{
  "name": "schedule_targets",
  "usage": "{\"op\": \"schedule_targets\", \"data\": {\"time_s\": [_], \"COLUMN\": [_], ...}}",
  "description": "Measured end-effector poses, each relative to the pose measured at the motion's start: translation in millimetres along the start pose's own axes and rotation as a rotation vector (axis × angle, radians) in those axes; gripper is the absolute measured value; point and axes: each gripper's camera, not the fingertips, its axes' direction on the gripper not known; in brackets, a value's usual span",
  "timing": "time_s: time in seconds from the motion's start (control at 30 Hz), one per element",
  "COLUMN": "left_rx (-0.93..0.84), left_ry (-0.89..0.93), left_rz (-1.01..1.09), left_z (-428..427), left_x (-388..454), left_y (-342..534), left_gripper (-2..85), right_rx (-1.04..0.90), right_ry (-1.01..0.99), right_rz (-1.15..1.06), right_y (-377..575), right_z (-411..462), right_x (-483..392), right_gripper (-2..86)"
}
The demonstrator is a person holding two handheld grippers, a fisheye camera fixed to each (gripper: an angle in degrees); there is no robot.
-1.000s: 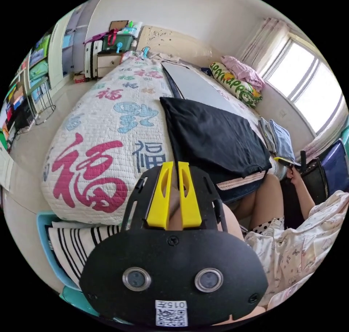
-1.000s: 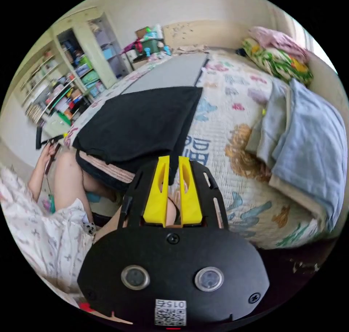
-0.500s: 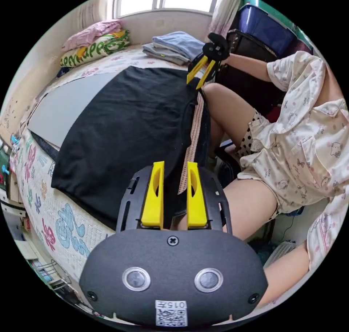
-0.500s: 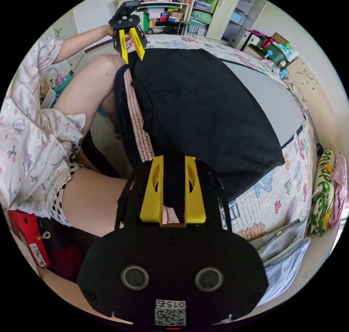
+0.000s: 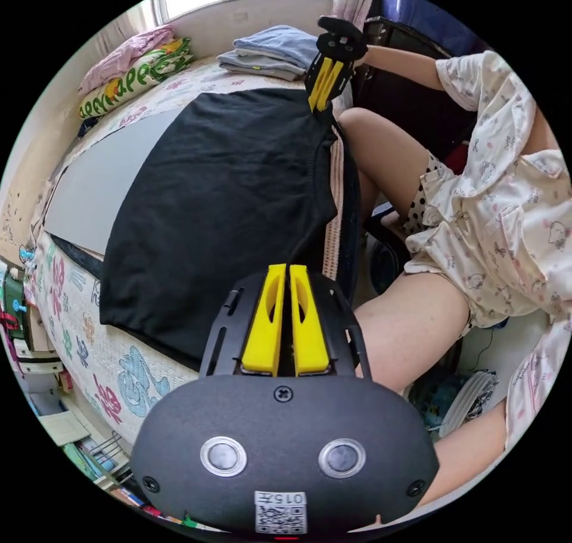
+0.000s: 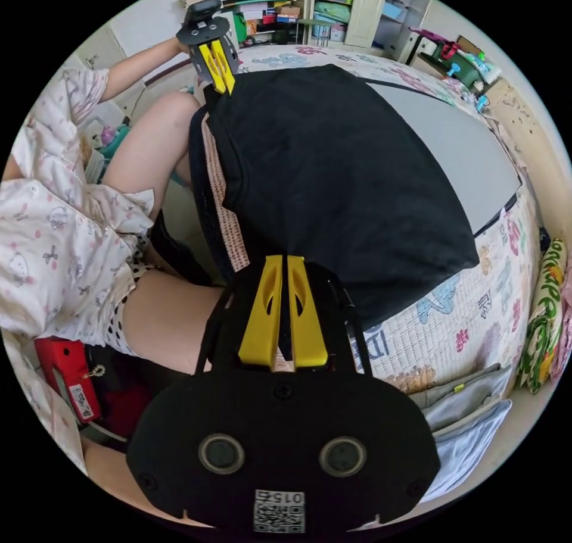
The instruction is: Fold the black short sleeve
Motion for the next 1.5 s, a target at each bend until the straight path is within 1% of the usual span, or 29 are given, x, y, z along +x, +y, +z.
{"op": "schedule_targets", "data": {"time_s": [0.1,0.2,0.23,0.27,0.3,0.33,0.37,0.4,0.43,0.47,0.5,0.53,0.57,0.63,0.67,0.73,0.8,0.87,0.93,1.07,1.1,1.2,1.23,1.27,1.37,1.4,1.43,1.47,1.5], "left_rx": [0.115,0.184,0.228,0.251,0.299,0.355,0.387,0.435,0.503,0.565,0.681,0.730,0.719,0.555,0.513,0.394,0.314,0.208,0.074,0.067,0.058,0.068,0.095,0.115,0.254,0.296,0.322,0.336,0.356], "left_ry": [0.048,0.044,0.012,-0.015,-0.097,-0.220,-0.283,-0.423,-0.516,-0.531,-0.536,-0.521,-0.498,-0.360,-0.332,-0.254,-0.206,-0.195,-0.254,-0.321,-0.301,-0.221,-0.242,-0.258,-0.408,-0.531,-0.678,-0.733,-0.782], "left_rz": [-0.054,-0.128,-0.173,-0.197,-0.257,-0.366,-0.442,-0.624,-0.799,-0.832,-0.845,-0.835,-0.815,-0.676,-0.645,-0.563,-0.516,-0.460,-0.397,-0.396,-0.372,-0.399,-0.416,-0.430,-0.617,-0.743,-0.919,-1.017,-1.186], "left_z": [-30.5,-69.3,-90.1,-100.9,-121.7,-139.7,-147.3,-158.2,-164.6,-165.5,-160.8,-148.2,-139.6,-92.9,-79.6,-31.5,-3.8,16.6,29.0,12.5,10.4,-7.5,-23.7,-34.3,-103.7,-130.7,-152.9,-162.2,-176.5], "left_x": [-49.2,-131.5,-169.9,-189.5,-229.3,-270.4,-290.3,-323.8,-342.3,-344.3,-340.8,-334.7,-332.1,-318.2,-313.1,-294.5,-288.1,-283.6,-279.4,-289.2,-292.6,-309.6,-316.8,-321.5,-362.6,-385.6,-408.0,-417.0,-429.1], "left_y": [2.7,-10.5,-22.4,-29.7,-46.7,-63.8,-71.4,-83.3,-88.8,-90.1,-91.8,-95.0,-98.0,-111.4,-113.0,-116.9,-126.1,-141.3,-156.0,-157.2,-158.2,-161.5,-159.1,-155.9,-111.0,-79.8,-42.0,-21.3,18.7], "left_gripper": [0.1,0.3,0.7,0.9,1.8,3.4,4.6,7.0,9.5,9.5,9.7,9.8,9.8,10.6,10.6,10.6,10.8,11.3,10.7,7.1,5.3,2.5,2.2,2.1,2.5,3.1,4.8,5.7,7.5], "right_rx": [0.015,0.063,0.085,0.097,0.115,0.130,0.150,0.227,0.339,0.404,0.533,0.602,0.614,0.559,0.529,0.403,0.322,0.243,0.180,0.134,0.107,0.105,0.107,0.114,0.219,0.278,0.307,0.303,0.283], "right_ry": [-0.091,-0.025,0.012,0.041,0.131,0.258,0.321,0.424,0.488,0.492,0.441,0.360,0.315,0.178,0.170,0.184,0.184,0.178,0.187,0.206,0.218,0.129,0.124,0.140,0.210,0.262,0.363,0.424,0.519], "right_rz": [-0.009,0.028,0.067,0.092,0.157,0.254,0.320,0.461,0.618,0.683,0.760,0.776,0.766,0.604,0.565,0.431,0.359,0.297,0.250,0.305,0.301,0.313,0.343,0.369,0.572,0.715,0.879,0.970,1.169], "right_y": [-2.8,-20.8,-35.3,-44.1,-66.3,-93.3,-107.0,-130.0,-143.8,-146.8,-148.6,-149.1,-149.9,-152.2,-151.3,-145.5,-145.5,-150.7,-153.6,-143.3,-139.5,-128.9,-124.3,-120.6,-78.6,-46.4,-8.3,12.5,58.1], "right_z": [-17.5,-59.0,-78.7,-88.2,-105.0,-118.8,-125.5,-139.3,-152.9,-158.6,-163.1,-155.4,-147.9,-103.0,-89.8,-37.9,-8.2,10.9,17.6,6.7,5.1,-10.0,-19.3,-26.3,-81.9,-108.7,-131.7,-141.3,-157.4], "right_x": [32.6,98.0,134.6,153.5,193.2,235.7,257.6,297.4,327.5,337.3,348.7,352.9,352.9,335.3,327.9,299.8,287.9,280.9,278.1,298.9,306.1,328.3,340.3,348.0,413.4,451.7,491.1,509.1,536.7], "right_gripper": [-0.5,-0.5,-0.3,-0.2,0.3,0.9,2.0,4.1,6.8,8.2,8.3,8.5,8.6,9.1,9.3,10.3,11.6,12.9,13.3,9.4,8.5,3.4,0.9,0.6,-0.2,0.0,0.5,0.9,2.2]}}
